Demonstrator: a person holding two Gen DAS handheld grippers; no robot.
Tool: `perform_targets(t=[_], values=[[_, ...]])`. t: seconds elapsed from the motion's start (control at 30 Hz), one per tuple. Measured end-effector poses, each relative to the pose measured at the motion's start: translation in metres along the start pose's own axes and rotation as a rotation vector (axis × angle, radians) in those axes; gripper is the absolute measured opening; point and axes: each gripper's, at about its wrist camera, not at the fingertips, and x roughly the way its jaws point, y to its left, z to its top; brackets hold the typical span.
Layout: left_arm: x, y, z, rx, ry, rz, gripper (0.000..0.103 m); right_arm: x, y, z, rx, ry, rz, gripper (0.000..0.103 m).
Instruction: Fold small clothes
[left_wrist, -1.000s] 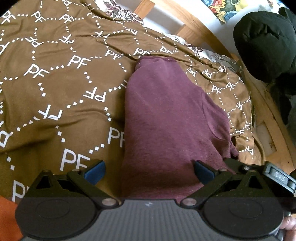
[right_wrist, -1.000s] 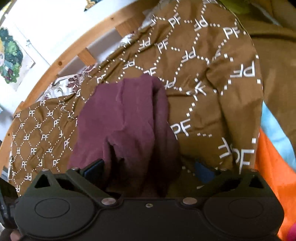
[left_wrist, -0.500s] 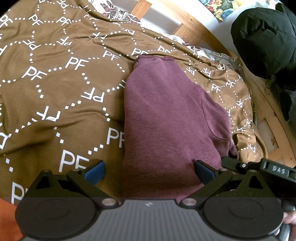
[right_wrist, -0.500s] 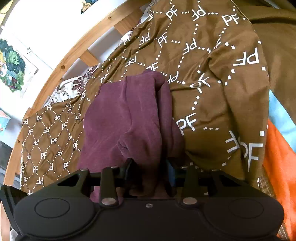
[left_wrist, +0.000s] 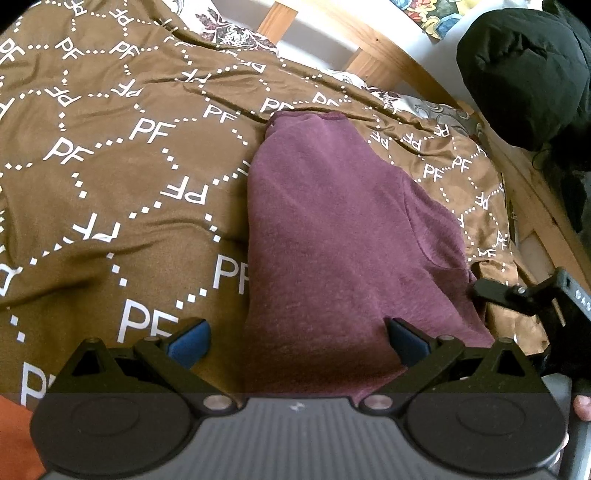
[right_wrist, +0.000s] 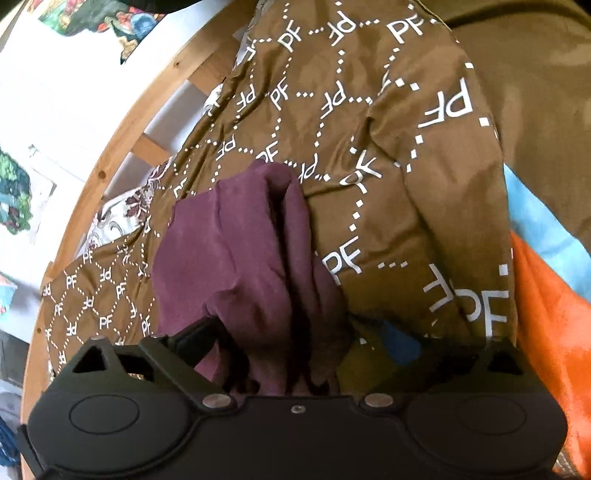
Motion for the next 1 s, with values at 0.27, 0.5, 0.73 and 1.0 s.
perform_targets(t=[0.27, 0.5, 0.73, 1.0], values=[[-0.001, 0.0, -0.002, 0.002, -0.021, 0.004, 0.103, -0.007, 0.0, 0.005, 0.019, -0.075, 0.032, 0.102], [-0.002, 0.0, -0.002, 0.003, -0.029, 0.003, 0.103, -0.002, 0.014, 0.019, -0.113, -0.233, 0.098, 0.102], [-0.002, 0.0, -0.003, 0.003, -0.036, 0.004, 0.103, 0.035, 0.029, 0.035, -0.361, -0.261, 0.093, 0.102], [-0.001, 0.0, -0.003, 0.013, -0.043, 0.01, 0.103, 0.073, 0.015, 0.047, -0.393, -0.221, 0.086, 0.103]])
